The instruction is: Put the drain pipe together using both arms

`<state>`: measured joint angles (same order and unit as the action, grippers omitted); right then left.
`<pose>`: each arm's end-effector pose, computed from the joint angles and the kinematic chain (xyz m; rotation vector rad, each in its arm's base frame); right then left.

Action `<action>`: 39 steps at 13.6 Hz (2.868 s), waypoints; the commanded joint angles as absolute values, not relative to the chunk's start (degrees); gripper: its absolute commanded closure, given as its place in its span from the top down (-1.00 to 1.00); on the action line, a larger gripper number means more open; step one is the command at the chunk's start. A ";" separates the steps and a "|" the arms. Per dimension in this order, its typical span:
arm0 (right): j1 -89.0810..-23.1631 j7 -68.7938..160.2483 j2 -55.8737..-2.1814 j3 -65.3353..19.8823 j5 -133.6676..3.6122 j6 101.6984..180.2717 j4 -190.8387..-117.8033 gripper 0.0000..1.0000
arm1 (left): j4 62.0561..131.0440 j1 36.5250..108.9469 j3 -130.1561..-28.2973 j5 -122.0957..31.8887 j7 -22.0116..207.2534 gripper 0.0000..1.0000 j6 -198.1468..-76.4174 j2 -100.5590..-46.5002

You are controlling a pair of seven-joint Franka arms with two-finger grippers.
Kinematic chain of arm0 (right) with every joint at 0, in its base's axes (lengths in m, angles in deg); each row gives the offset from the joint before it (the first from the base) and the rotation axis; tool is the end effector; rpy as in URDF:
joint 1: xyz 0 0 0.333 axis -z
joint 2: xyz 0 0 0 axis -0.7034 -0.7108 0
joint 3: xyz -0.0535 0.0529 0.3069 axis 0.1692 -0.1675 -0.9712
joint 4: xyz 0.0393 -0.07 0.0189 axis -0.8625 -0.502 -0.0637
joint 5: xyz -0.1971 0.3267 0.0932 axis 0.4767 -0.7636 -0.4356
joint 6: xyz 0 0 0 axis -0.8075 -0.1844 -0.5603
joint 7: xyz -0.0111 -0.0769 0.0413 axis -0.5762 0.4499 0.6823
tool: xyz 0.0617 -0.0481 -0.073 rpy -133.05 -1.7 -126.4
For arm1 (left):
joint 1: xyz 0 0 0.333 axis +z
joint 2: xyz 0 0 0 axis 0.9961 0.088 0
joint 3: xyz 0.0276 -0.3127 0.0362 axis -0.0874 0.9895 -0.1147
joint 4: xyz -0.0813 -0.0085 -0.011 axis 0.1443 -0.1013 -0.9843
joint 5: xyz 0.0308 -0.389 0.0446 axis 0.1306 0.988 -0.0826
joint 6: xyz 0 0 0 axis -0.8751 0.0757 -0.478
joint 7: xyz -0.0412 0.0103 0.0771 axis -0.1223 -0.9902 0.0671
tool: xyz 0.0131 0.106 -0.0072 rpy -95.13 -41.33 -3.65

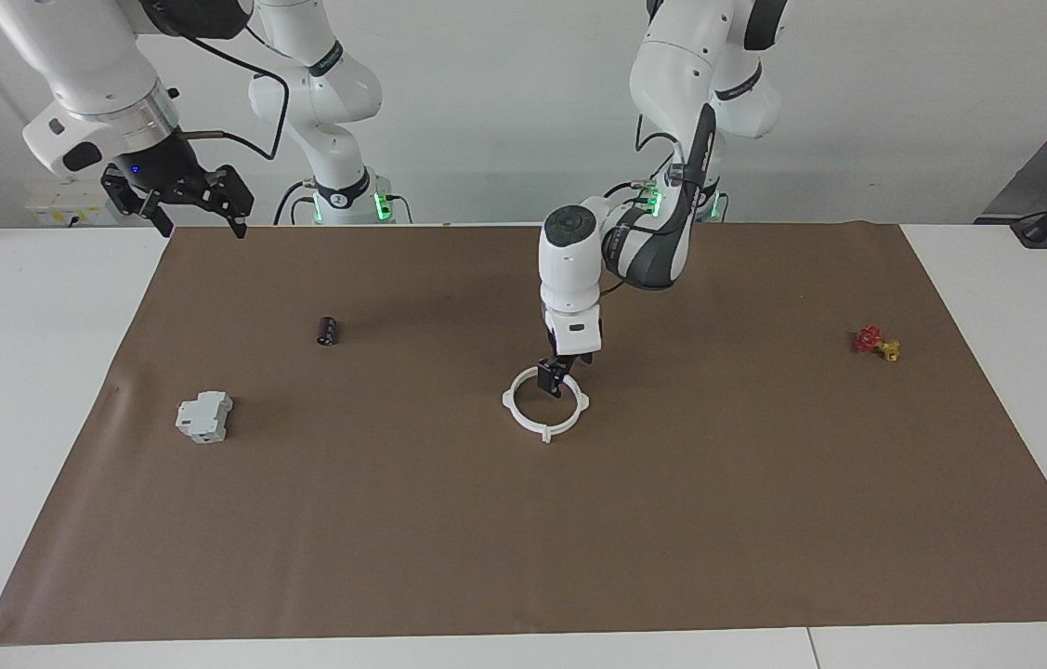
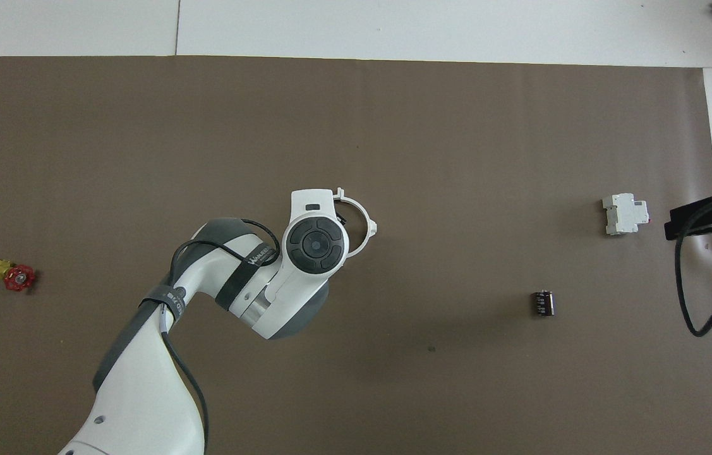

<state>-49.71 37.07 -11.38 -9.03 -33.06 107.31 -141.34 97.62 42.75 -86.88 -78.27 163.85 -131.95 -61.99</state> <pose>0.5293 -0.0180 0.6334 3.1199 -0.0583 -0.1243 0.4949 -0.3808 0.2991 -2.8742 -1.1439 -0.1965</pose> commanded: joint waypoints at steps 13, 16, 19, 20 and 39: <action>-49.36 37.03 -11.58 -9.02 -33.74 107.94 -141.18 1.00 | 89.39 70.51 -87.35 -75.61 97.10 1.00 -99.10 -81.81; -49.36 37.03 -11.58 -9.11 -33.74 107.94 -141.18 1.00 | 89.48 77.12 -87.61 -74.72 83.73 1.00 -98.04 -84.55; -49.44 37.03 -11.58 -9.11 -33.74 107.94 -141.18 1.00 | 89.91 79.68 -87.97 -73.41 74.99 1.00 -99.52 -85.08; -49.44 37.03 -11.58 -9.02 -33.74 107.94 -141.18 1.00 | 90.79 79.07 -87.79 -73.32 75.15 1.00 -101.45 -85.52; -49.44 37.03 -11.58 -9.11 -33.74 107.94 -141.18 1.00 | 92.12 78.98 -87.18 -68.92 69.97 1.00 -103.67 -86.49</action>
